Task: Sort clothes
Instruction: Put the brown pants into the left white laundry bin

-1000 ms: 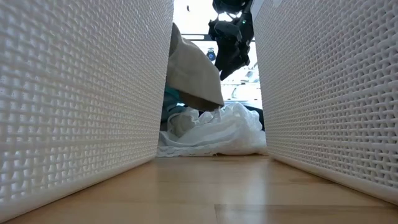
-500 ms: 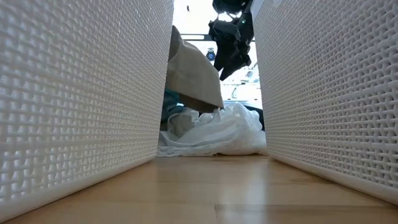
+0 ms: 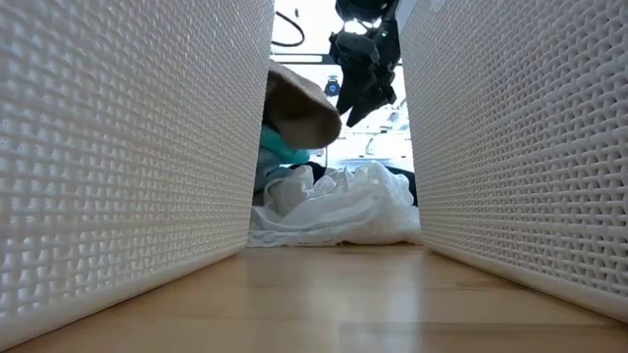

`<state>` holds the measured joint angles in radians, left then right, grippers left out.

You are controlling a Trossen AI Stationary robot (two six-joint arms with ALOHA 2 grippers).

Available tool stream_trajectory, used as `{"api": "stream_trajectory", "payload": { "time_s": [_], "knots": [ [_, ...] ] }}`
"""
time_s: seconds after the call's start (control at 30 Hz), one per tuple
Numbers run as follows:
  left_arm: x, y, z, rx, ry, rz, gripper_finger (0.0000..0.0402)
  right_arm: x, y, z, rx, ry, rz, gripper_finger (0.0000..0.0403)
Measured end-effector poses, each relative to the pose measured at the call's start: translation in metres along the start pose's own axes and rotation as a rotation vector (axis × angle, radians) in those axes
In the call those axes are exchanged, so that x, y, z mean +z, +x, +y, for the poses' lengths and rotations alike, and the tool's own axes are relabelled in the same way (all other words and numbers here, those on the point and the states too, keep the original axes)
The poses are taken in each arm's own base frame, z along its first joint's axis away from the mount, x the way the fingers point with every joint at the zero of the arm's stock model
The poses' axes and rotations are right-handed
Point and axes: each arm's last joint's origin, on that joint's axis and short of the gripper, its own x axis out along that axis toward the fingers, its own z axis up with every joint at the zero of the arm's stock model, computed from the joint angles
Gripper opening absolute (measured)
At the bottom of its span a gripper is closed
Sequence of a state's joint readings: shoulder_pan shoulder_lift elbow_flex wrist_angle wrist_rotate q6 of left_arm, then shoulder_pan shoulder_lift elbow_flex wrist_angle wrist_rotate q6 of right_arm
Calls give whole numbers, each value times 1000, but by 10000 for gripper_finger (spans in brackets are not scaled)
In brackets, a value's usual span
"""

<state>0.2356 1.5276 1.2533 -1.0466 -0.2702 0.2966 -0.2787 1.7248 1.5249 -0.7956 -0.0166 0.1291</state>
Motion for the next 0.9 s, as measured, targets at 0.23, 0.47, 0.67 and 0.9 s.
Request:
{"api": "stream_trajectory", "payload": {
  "time_s": [0.23, 0.47, 0.67, 0.9],
  "knots": [
    [-3, -4, 4, 160, -11, 25, 20, 0, 0, 0, 0, -6, 0, 249],
    [-22, -99, 14, 413, -132, -229, 5, 0, 0, 0, 0, -6, -2, 249],
    [-68, -189, 12, 507, -266, -561, 2, 5, 0, 1, 5, -15, -48, 249],
    [-129, -261, 10, 481, -299, -997, 1, 5, 0, 1, 6, 3, -54, 249]
  ]
}}
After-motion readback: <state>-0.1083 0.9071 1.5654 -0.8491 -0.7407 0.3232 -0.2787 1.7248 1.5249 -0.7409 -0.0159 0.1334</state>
